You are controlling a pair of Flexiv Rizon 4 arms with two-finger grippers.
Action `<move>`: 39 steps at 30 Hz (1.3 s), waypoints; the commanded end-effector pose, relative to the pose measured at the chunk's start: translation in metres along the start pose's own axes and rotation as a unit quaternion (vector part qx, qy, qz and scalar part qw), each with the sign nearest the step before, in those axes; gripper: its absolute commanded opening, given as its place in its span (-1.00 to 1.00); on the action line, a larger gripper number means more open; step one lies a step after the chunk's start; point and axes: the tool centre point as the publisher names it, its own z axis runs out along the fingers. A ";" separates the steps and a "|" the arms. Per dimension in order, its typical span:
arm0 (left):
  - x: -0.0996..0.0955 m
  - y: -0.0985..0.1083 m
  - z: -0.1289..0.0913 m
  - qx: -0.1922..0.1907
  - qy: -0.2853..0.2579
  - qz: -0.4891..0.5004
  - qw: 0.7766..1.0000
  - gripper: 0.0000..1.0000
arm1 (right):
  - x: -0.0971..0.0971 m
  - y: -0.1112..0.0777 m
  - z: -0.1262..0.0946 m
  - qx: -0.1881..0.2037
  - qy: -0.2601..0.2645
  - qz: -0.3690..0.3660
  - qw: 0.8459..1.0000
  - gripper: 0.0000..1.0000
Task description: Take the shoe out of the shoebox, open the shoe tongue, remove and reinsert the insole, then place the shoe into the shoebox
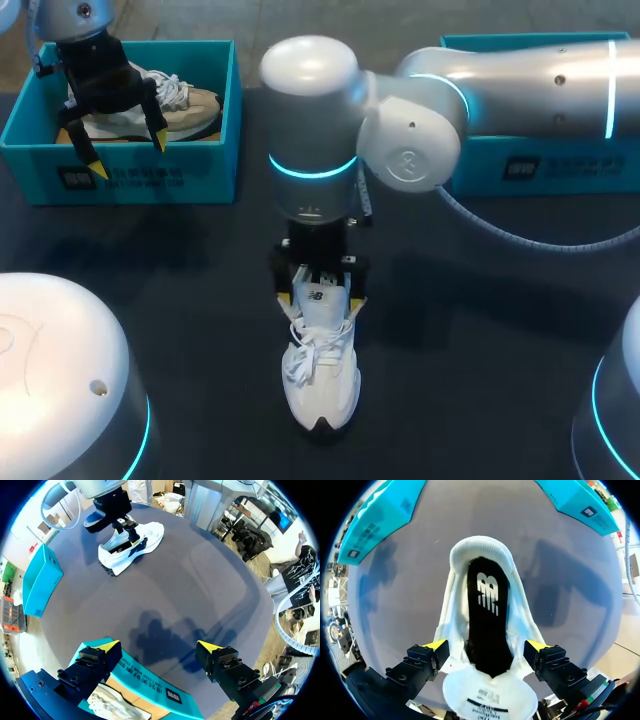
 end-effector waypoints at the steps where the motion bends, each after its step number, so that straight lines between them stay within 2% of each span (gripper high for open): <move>1: 0.000 0.000 0.000 -0.001 0.001 0.000 1.000 1.00 | 0.008 -0.016 -0.003 -0.030 -0.012 0.036 0.999 1.00; 14: 0.000 0.000 0.000 -0.001 0.001 0.000 1.000 1.00 | 0.003 -0.030 -0.006 -0.036 -0.019 0.049 0.998 1.00; 21: 0.000 0.000 0.000 -0.001 0.001 0.000 1.000 1.00 | 0.001 -0.037 -0.018 -0.045 -0.035 0.055 0.997 1.00; 34: 0.000 0.000 0.000 -0.001 0.001 0.000 1.000 1.00 | 0.000 -0.062 -0.036 -0.056 -0.052 0.072 0.994 1.00; 39: 0.000 0.000 0.000 -0.001 0.001 0.000 1.000 1.00 | -0.001 -0.082 -0.042 -0.053 -0.053 0.091 0.993 1.00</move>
